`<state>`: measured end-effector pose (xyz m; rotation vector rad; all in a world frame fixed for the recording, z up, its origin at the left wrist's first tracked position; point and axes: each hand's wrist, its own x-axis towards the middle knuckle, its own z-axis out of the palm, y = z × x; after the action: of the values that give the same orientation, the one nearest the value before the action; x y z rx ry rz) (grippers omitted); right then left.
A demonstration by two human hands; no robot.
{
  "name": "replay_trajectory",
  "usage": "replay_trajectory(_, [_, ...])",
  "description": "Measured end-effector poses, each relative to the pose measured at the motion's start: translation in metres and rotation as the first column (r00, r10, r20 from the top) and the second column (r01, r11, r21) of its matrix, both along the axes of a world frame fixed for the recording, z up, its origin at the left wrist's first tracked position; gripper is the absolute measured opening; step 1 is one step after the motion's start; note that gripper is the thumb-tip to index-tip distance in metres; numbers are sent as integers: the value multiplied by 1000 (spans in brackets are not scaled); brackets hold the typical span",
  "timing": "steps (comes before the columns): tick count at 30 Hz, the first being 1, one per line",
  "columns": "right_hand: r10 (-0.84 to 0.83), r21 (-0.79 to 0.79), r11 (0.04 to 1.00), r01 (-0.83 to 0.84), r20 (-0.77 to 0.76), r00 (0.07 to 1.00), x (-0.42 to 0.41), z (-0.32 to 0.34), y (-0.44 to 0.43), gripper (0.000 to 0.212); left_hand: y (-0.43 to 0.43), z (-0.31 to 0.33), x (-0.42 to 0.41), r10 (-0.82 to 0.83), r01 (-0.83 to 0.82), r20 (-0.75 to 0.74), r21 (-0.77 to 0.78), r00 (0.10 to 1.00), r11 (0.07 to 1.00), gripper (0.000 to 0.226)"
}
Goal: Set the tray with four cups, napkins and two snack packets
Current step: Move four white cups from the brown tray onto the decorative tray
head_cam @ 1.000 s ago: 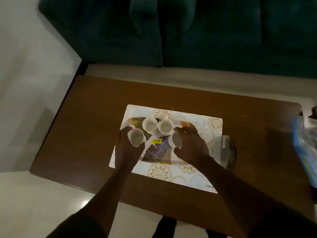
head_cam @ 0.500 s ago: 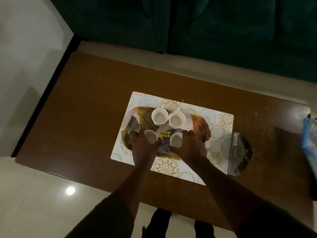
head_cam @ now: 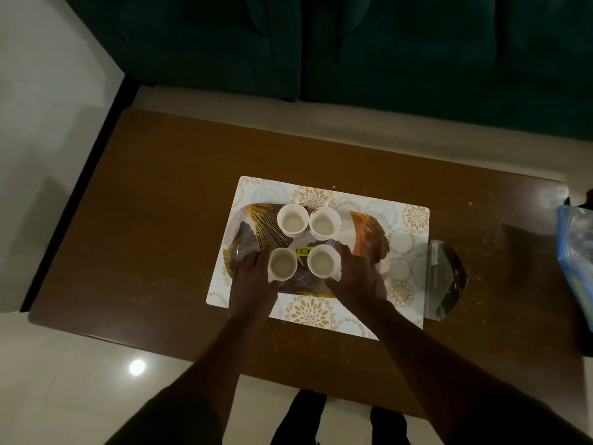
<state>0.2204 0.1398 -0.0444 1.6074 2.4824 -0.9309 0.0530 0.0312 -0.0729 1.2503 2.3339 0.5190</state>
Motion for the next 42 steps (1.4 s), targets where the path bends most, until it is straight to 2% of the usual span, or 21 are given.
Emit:
replay_trajectory(3, [-171, -72, 983, 167, -51, 984, -10, -4, -11, 69, 9, 2, 15, 117, -129, 133, 83, 984, 988, 61])
replay_trajectory(6, [-253, -87, 966, 242, -153, 955, -19, -8, -21, 74, 20, 3, 23, 175, -210, 227, 138, 958, 968, 54])
replay_trajectory(12, [-401, -155, 914, 374, -223, 888, -29, -10, -32, 71, 29, 3, 21, 177, -220, 245, 163, 953, 962, 48])
replay_trajectory(26, [-450, -177, 891, 417, -233, 862, -31, -14, -36, 72, 25, 0, 17, 150, -204, 271, 185, 951, 961, 48])
replay_trajectory(30, [-446, -166, 894, 417, -234, 864, -28, -15, -36, 75, 23, -3, 16, 144, -193, 285, 150, 948, 970, 55])
replay_trajectory(35, [-425, -101, 905, 412, -216, 879, -20, -9, -34, 84, 14, -2, 11, 147, -170, 206, 97, 967, 981, 77])
replay_trajectory(39, [-377, 81, 912, 402, -222, 899, -17, -4, -25, 72, 7, 4, 2, 140, -143, 32, 131, 990, 981, 63])
replay_trajectory(42, [-284, 181, 926, 332, -249, 926, -16, 2, -2, 54, 22, 12, -2, 197, -192, -18, 156, 980, 969, 54])
